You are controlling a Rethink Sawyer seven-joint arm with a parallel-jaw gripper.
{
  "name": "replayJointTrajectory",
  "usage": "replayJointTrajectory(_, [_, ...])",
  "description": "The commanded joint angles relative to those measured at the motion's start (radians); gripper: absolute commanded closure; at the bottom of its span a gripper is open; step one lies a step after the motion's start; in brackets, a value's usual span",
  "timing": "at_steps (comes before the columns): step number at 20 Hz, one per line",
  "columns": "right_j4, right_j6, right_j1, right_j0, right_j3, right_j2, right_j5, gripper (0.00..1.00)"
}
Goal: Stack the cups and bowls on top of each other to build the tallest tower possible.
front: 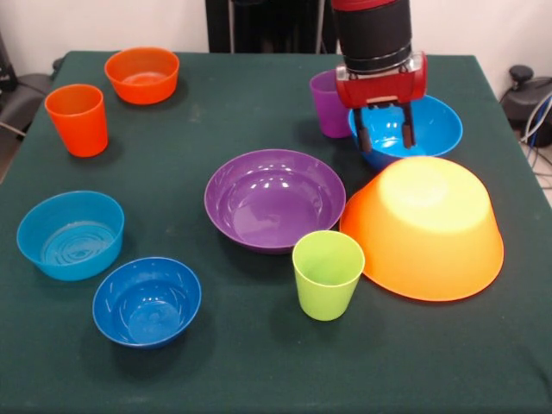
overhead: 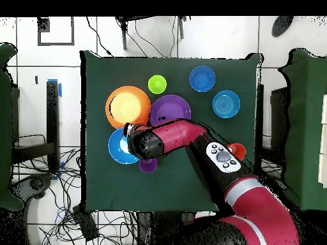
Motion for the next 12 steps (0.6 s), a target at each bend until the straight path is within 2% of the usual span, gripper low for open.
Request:
replayJointTrajectory(1, [-0.106,-0.306,-0.035,-0.028,0.050,0.062,0.148,0.00])
replayJointTrajectory(5, [-0.115,-0.295,-0.061,-0.052,0.081,0.081,0.153,0.00])
replayJointTrajectory(12, [-0.149,-0.268,-0.065,-0.052,0.110,0.089,0.154,0.00])
